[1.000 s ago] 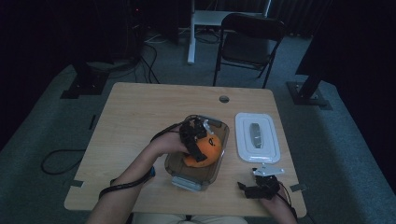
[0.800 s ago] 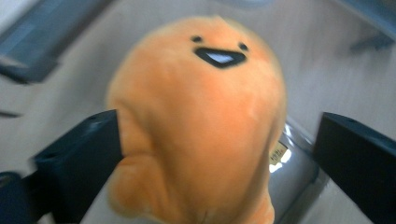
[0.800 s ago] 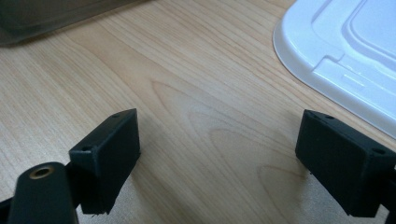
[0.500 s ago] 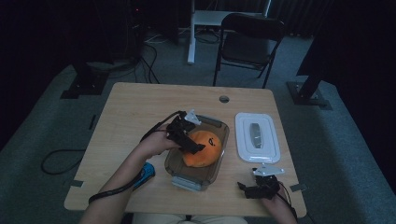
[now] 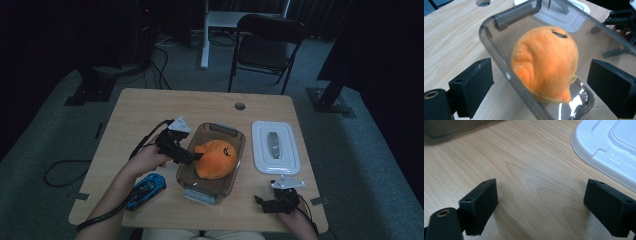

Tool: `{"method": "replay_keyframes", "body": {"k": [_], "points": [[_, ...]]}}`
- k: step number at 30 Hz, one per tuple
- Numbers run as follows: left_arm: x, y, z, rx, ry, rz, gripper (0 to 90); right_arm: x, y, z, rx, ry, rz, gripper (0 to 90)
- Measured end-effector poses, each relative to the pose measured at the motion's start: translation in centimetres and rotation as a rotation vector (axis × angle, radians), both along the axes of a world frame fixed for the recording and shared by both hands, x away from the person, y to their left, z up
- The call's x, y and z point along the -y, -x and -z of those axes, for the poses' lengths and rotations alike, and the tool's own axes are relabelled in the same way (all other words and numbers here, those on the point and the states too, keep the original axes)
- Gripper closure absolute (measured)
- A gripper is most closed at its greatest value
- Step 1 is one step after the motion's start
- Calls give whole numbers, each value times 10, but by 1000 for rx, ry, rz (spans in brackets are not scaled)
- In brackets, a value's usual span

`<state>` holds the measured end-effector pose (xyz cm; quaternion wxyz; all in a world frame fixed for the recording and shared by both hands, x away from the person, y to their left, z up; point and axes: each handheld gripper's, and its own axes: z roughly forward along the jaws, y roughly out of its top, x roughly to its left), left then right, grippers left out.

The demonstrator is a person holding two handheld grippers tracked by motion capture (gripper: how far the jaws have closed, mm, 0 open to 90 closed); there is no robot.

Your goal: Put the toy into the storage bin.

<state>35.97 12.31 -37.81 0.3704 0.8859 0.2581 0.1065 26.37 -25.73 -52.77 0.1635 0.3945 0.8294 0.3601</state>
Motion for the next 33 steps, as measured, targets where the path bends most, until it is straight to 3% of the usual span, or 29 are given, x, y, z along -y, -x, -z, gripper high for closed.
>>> {"method": "replay_keyframes", "body": {"k": [3, 4, 6, 11, 15, 16, 19, 21, 23, 27, 30, 33], "points": [[-5, 6, 1, 9, -36, 1, 72, -1, 0, 0, 3, 9, 6, 116], [-10, 9, 1, -69, -35, 27, 71, -1, 1, 0, 4, 11, 6, 116], [-15, 13, 0, -85, -12, 10, 2, -1, 1, 0, 4, 11, 9, 115], [-26, 19, 1, -90, -4, -11, 2, -1, 0, 0, 4, 11, 8, 115], [-38, 27, 8, -53, -40, 2, 3, -1, 1, 0, 4, 11, 8, 115], [-44, 30, 13, -46, -70, 1, 3, -1, 1, 0, 4, 11, 8, 115], [-52, 33, 17, -58, -58, 3, 3, -1, 0, 0, 4, 11, 8, 115], [-57, 37, 20, -46, -85, -1, 3, -1, 0, 0, 4, 11, 8, 115], [-64, 40, 21, -56, -67, -8, 3, -1, 0, 0, 4, 12, 8, 115], [-78, 46, 26, -58, -84, -40, 3, -1, 0, 0, 2, 10, 10, 115], [-91, 54, 40, -86, -136, -65, 3, -1, 0, 0, 2, 11, 10, 115], [-97, 56, 48, -107, -143, -78, 3, -1, 0, 0, 3, 11, 11, 115]]}}
